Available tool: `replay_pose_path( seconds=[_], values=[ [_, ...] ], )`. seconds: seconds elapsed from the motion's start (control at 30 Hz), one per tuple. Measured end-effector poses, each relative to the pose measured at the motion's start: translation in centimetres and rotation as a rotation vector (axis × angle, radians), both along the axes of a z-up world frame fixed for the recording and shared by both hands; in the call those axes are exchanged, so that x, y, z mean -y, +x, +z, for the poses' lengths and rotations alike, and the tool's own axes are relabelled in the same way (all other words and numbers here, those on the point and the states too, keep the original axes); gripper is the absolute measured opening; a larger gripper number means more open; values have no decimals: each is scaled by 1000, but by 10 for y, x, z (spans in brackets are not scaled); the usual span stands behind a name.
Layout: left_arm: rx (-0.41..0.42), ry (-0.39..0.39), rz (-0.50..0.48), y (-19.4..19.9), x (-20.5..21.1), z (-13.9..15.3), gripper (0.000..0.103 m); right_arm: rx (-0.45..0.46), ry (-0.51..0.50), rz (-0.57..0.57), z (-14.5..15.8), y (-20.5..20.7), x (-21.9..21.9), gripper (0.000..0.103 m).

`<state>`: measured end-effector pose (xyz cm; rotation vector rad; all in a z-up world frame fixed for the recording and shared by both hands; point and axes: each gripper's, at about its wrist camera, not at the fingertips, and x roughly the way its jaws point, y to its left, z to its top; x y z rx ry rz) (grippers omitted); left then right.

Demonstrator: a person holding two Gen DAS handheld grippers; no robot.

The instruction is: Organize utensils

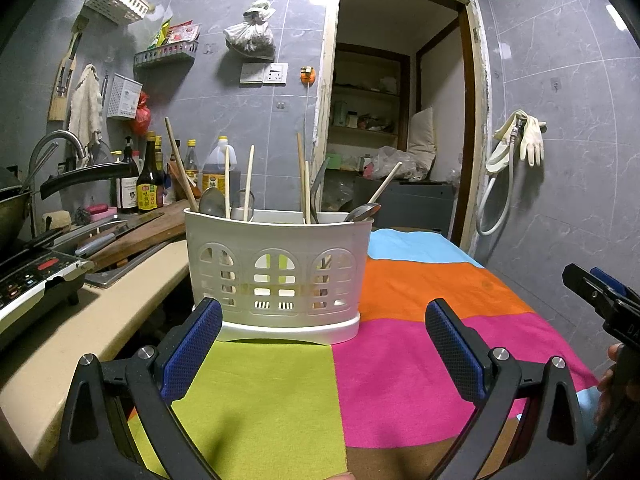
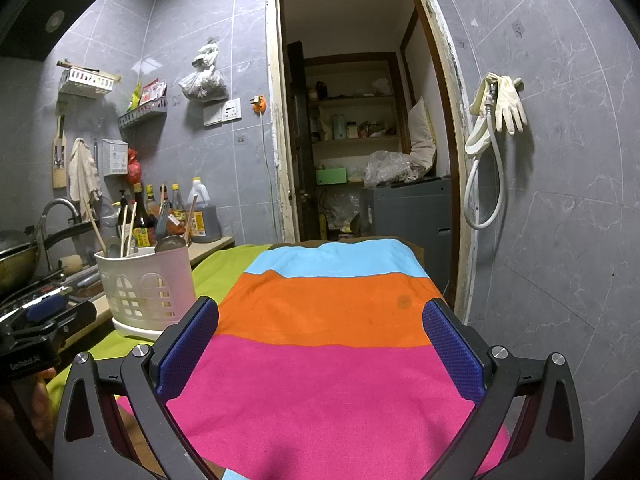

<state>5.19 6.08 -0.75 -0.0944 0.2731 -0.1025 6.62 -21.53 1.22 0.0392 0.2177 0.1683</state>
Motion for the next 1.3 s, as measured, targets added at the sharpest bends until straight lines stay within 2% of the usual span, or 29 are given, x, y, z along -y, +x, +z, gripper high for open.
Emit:
replay_pose_path(
  seconds=[0.7,1.3],
  values=[
    [-3,0,1,-1,-2,-1,100,-1,0,0,0,0,-1,103],
    [-7,4,52,1,-6,-7,100,-2,0,1,0,0,-1,103]
  ],
)
